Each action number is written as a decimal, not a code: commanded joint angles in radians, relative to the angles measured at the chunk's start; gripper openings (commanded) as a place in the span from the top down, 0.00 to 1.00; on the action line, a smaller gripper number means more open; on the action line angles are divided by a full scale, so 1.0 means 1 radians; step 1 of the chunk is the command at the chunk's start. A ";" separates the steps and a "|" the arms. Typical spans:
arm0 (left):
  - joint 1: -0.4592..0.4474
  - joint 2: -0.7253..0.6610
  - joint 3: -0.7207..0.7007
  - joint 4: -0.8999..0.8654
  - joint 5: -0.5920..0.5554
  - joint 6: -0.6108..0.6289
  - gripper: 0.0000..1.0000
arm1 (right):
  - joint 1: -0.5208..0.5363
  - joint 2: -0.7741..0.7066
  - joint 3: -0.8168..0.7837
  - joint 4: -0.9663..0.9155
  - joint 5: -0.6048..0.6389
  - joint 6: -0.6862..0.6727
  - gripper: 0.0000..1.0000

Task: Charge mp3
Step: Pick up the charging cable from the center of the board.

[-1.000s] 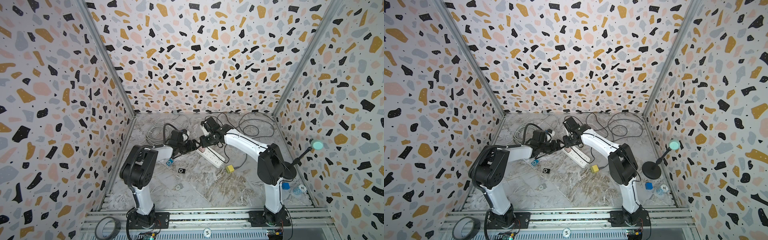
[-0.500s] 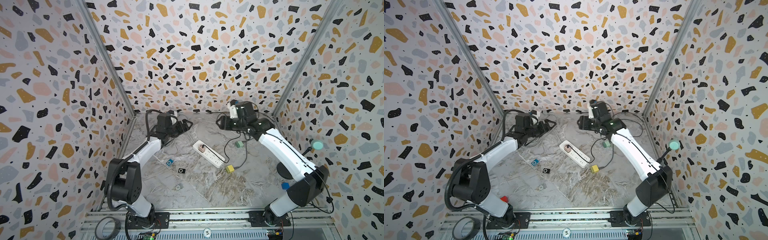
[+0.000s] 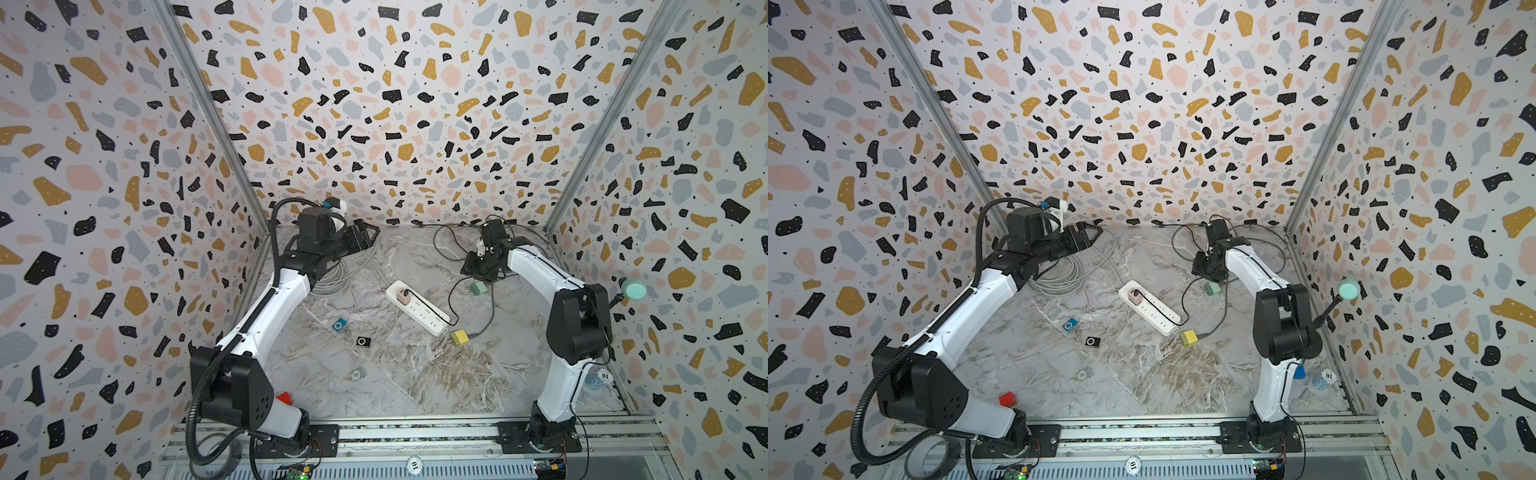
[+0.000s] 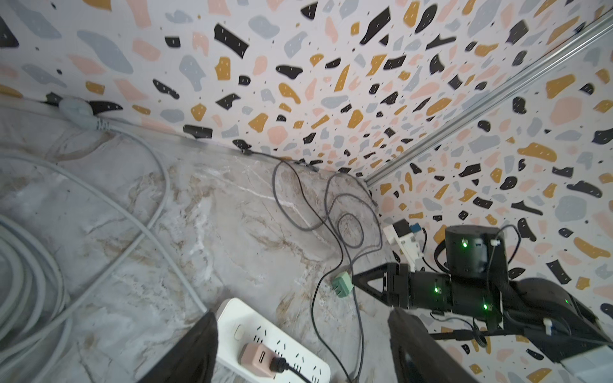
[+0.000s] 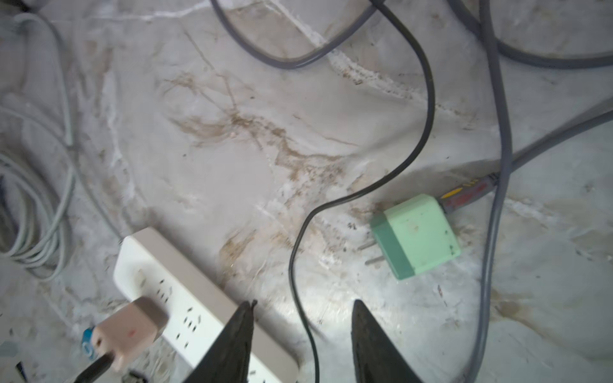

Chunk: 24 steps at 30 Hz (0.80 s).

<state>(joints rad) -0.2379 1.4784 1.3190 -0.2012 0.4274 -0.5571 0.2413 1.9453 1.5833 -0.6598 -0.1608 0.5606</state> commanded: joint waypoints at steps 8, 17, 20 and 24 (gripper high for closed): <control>-0.015 -0.111 -0.103 -0.105 0.000 0.080 0.20 | -0.092 0.156 0.095 0.098 0.140 0.073 0.56; -0.088 -0.133 -0.122 -0.018 -0.038 -0.016 0.20 | -0.099 0.318 0.218 0.182 0.062 0.080 0.59; -0.106 -0.110 -0.099 -0.005 -0.050 -0.034 0.20 | -0.099 0.342 0.262 0.169 0.055 0.082 0.81; -0.146 -0.037 -0.074 0.121 -0.027 -0.148 0.21 | -0.074 0.224 0.247 0.177 0.074 0.036 1.00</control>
<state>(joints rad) -0.3630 1.3968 1.2064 -0.2123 0.3901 -0.6151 0.1474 2.2848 1.8194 -0.4755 -0.0971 0.6281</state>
